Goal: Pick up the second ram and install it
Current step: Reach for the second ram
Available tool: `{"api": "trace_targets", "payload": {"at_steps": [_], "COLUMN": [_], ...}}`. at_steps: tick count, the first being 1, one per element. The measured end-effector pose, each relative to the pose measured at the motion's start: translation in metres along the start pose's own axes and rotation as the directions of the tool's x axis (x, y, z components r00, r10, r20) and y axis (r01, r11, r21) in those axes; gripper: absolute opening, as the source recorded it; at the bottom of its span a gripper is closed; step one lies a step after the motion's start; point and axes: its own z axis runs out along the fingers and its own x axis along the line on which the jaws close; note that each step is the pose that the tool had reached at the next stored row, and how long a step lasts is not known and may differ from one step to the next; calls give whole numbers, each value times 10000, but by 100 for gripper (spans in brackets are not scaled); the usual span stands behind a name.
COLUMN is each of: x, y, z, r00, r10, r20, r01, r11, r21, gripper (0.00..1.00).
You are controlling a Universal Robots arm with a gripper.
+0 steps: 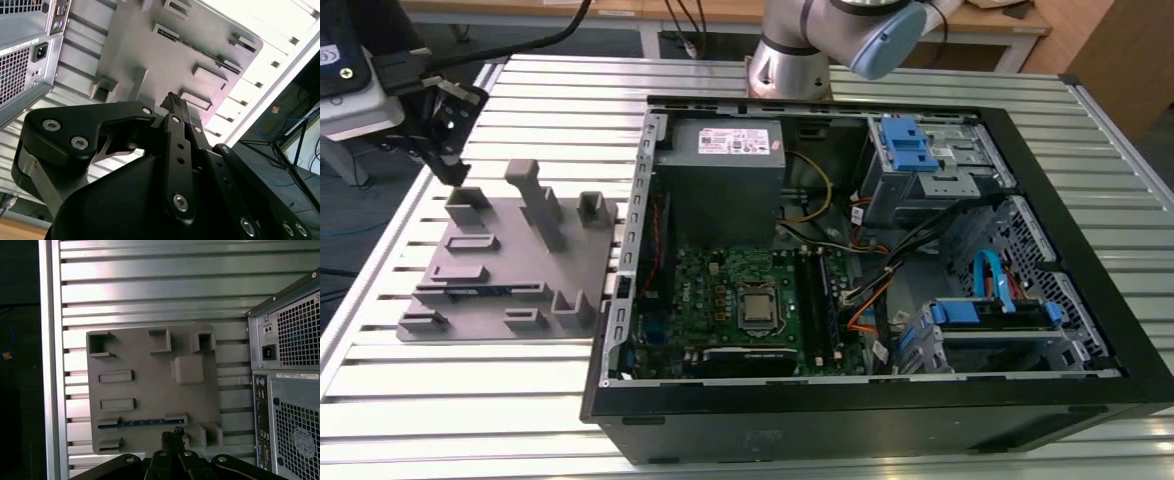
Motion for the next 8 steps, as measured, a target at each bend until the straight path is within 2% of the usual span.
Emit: {"api": "trace_targets", "payload": {"at_steps": [8], "x": [9], "y": [-52], "z": [112], "r00": [10000], "r10": [0], "r20": [1], "r01": [0], "r11": [10000], "r21": [-1], "gripper": [11]}}
